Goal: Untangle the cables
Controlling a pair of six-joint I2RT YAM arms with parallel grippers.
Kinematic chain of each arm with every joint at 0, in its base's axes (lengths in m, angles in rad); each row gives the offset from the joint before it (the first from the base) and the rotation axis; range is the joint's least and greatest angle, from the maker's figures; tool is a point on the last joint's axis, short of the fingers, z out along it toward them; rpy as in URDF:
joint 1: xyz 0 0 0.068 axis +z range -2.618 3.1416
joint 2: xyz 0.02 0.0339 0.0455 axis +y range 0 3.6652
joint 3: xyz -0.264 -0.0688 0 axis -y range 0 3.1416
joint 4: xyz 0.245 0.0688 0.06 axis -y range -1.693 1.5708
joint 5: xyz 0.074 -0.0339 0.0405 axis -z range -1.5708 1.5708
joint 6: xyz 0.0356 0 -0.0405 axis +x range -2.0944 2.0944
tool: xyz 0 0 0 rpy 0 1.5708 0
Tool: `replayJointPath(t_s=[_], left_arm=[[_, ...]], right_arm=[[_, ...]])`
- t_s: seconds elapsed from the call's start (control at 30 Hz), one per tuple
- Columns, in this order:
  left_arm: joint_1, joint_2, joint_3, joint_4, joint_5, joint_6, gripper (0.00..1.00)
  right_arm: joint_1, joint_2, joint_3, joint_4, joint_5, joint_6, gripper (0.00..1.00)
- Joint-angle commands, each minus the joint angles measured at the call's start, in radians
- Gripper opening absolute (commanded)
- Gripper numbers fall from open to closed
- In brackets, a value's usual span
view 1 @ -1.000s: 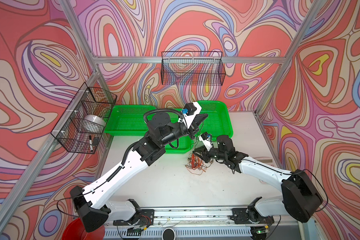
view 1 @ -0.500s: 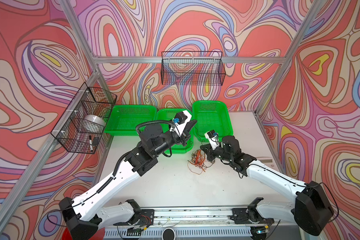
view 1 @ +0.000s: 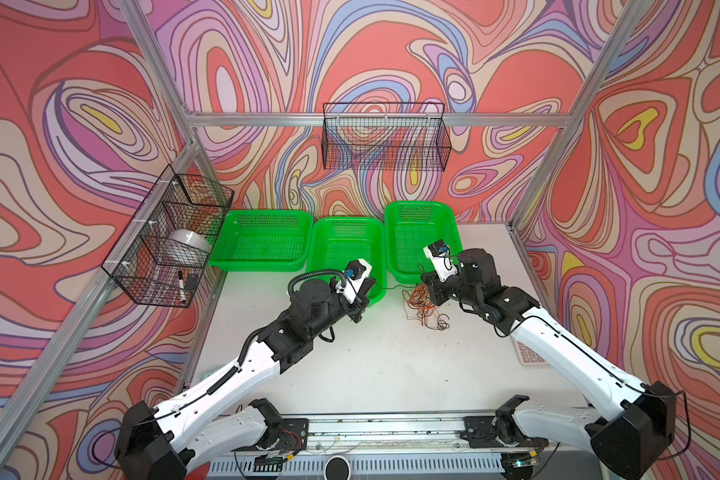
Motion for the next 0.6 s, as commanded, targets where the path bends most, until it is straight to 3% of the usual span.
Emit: replayJointPath(t_s=[0.0,0.07,0.1,0.2,0.27,0.37,0.53,0.57], left_arm=[[0.005,0.006,-0.088,0.141,-0.013,-0.042,0.00],[0.007,0.037,-0.127,0.199,0.006,-0.051,0.00],[0.007,0.054,-0.137,0.217,0.007,-0.057,0.06],[0.007,0.094,-0.150,0.238,0.046,-0.054,0.50],[0.007,0.104,-0.160,0.249,0.057,-0.052,0.67],[0.007,0.086,-0.176,0.257,0.037,-0.054,0.78],[0.005,0.051,-0.142,0.185,0.066,-0.033,0.84],[0.004,0.049,-0.129,0.162,0.066,-0.029,0.92]], right_arm=[[0.000,0.038,-0.003,-0.085,0.013,-0.009,0.00],[0.000,0.047,-0.012,-0.077,0.000,-0.007,0.00],[0.001,0.052,-0.018,-0.071,-0.006,-0.004,0.00],[0.000,0.070,-0.031,-0.064,-0.021,0.000,0.00],[-0.001,0.080,-0.044,-0.054,-0.030,0.011,0.00],[0.000,0.087,-0.050,-0.044,-0.033,0.016,0.00],[0.000,0.089,-0.047,-0.043,-0.023,0.016,0.00],[-0.001,0.091,-0.048,-0.039,-0.020,0.016,0.00]])
